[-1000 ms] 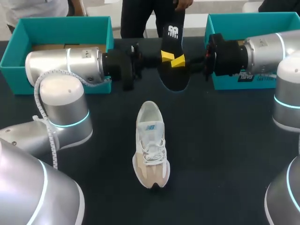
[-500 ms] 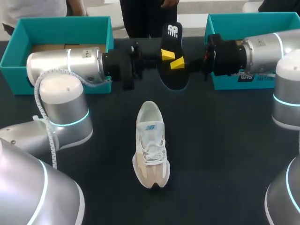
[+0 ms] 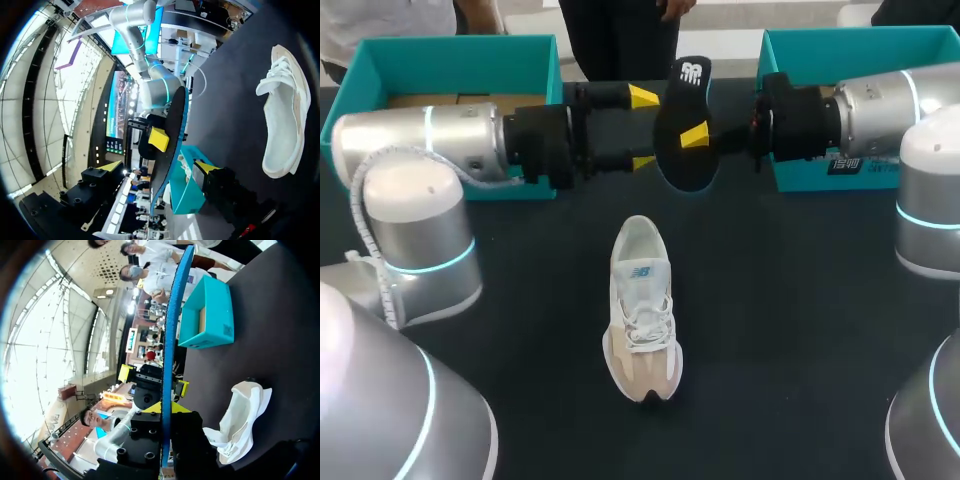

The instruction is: Take the shoe out of the shoebox, open the shoe tongue, remove and reinsert the insole, then place the shoe into the shoebox

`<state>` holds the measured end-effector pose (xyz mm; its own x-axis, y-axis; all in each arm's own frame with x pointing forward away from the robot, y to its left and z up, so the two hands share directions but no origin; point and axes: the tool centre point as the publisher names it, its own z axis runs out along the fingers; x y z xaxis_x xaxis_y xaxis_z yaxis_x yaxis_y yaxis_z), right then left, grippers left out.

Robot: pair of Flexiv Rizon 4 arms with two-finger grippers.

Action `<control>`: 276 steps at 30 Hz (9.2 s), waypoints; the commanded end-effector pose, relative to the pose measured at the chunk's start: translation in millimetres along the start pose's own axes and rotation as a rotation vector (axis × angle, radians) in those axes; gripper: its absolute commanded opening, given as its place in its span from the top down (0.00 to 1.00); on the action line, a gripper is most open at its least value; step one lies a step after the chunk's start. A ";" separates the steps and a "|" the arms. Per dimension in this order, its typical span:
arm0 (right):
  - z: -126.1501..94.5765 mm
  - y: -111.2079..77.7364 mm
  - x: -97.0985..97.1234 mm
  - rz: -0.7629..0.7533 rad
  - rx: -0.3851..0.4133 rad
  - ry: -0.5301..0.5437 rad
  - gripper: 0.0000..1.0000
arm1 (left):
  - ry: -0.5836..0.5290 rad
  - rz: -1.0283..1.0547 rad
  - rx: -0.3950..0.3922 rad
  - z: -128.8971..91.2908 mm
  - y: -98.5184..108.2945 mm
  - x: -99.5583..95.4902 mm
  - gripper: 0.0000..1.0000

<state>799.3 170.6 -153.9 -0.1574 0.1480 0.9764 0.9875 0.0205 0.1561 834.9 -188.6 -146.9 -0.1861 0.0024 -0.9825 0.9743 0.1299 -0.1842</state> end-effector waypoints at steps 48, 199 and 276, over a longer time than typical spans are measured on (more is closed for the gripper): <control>20.7 13.3 -0.9 -0.683 -0.023 -0.092 1.00 | 0.514 -0.786 -0.234 -119.1 -12.4 129.5 0.00; 92.5 -56.1 -150.8 -0.831 0.004 -0.016 0.74 | 0.489 -1.036 -0.328 -75.1 -15.5 211.7 0.00; 83.0 -81.5 -171.1 -0.692 0.178 -0.035 0.84 | 0.489 -1.036 -0.328 -75.1 -15.5 211.7 0.00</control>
<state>749.8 225.6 -349.2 -0.7459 0.0591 0.6634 0.6506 0.2782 0.7067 771.3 -115.6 -350.2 -0.9633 0.1145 -0.2427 0.2655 0.5380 -0.8000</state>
